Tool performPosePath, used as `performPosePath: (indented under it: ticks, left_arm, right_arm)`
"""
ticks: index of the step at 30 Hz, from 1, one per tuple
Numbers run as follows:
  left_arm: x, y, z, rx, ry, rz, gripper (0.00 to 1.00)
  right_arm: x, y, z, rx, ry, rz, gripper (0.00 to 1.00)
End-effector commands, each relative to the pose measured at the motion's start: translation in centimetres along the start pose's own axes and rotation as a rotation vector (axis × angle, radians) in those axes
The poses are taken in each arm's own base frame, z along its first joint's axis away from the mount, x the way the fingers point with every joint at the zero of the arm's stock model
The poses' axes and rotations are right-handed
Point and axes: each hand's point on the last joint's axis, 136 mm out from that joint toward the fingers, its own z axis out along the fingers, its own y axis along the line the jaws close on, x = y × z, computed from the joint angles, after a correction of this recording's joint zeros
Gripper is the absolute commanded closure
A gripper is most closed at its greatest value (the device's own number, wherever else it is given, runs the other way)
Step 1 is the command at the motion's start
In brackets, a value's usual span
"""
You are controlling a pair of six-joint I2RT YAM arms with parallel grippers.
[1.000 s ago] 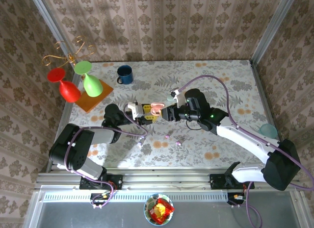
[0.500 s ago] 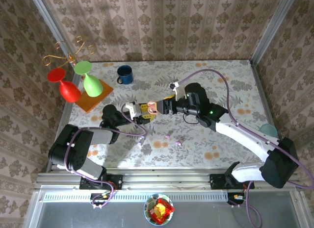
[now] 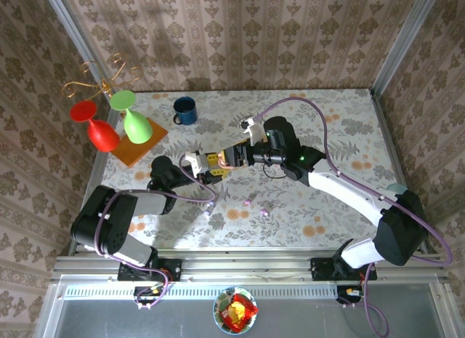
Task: Insert the wireless bluetooth earbuds into the charging case
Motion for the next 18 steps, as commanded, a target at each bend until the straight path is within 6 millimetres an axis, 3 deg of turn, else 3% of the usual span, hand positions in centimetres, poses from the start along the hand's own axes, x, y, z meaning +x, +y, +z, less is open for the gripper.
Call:
performPosePath:
  ticks: [1, 7, 11, 18]
  left_arm:
    - [-1.2, 0.6, -0.4, -0.037, -0.025, 0.039, 0.73]
    - [-1.1, 1.4, -0.4, -0.078, -0.022, 0.041, 0.74]
    - [-1.3, 2.3, -0.4, -0.127, -0.023, 0.036, 0.73]
    - [-2.1, 3.4, -0.2, -0.167, -0.039, 0.023, 0.72]
  right_arm:
    - [0.3, 0.4, -0.8, -0.021, -0.007, -0.002, 0.41]
    - [-1.1, -0.2, -2.6, 0.041, -0.106, 0.039, 0.37]
    - [-1.8, -1.9, -3.5, 0.023, -0.2, 0.224, 0.31]
    - [-0.8, -3.4, -2.7, -0.137, -0.235, 0.483, 0.31]
